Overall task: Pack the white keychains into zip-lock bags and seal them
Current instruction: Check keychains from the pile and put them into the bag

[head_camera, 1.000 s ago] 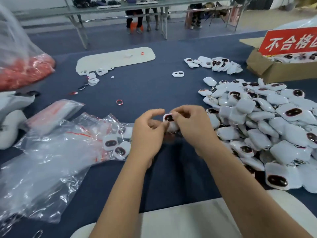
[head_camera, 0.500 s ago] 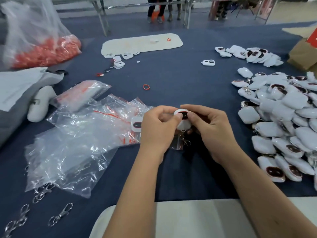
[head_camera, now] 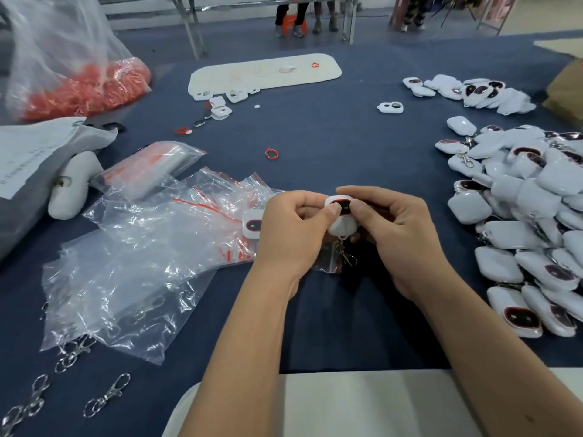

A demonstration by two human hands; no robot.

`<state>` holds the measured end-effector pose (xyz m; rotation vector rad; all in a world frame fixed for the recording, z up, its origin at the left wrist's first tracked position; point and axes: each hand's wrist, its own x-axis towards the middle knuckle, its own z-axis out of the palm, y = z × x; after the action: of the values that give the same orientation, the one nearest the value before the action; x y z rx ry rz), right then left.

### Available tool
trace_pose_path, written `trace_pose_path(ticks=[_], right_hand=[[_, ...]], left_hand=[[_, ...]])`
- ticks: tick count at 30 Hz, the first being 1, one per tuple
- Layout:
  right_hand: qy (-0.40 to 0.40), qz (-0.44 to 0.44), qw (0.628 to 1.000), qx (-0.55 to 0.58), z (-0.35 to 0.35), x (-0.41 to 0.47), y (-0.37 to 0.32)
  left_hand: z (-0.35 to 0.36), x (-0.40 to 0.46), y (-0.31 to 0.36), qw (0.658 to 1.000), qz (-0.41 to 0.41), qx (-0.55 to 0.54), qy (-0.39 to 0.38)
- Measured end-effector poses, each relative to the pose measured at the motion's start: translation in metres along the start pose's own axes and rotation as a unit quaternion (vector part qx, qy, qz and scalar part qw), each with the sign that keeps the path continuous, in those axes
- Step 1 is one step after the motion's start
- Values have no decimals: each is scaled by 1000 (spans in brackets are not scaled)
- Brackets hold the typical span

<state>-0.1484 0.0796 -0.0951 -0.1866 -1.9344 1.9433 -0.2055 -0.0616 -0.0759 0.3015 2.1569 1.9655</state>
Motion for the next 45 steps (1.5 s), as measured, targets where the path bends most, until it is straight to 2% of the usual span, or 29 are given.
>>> trace_pose_path(ticks=[8,14,27,32,38,45], right_hand=[[18,-4,1000,18,0,0,-2],[65,-32,996,-44,3,1,0],[43,-13,998,-37,1,1,-2],[24,9,1000,17,0,0,-1],[-10,-24,1000,-13,1,-1,-4],[3,-53,999,-14,2,-1,-2]], left_hand=[[-1,-1,0,1000,14,-6,-21],[-3,1,2,999,2,-28,-44],[-5,1,2,997,-8,-37,-63],[-6,2,2,996,-25,-61,-53],[-4,3,4,996,57,-60,-12],[-5,4,5,993,99,-55,-25]])
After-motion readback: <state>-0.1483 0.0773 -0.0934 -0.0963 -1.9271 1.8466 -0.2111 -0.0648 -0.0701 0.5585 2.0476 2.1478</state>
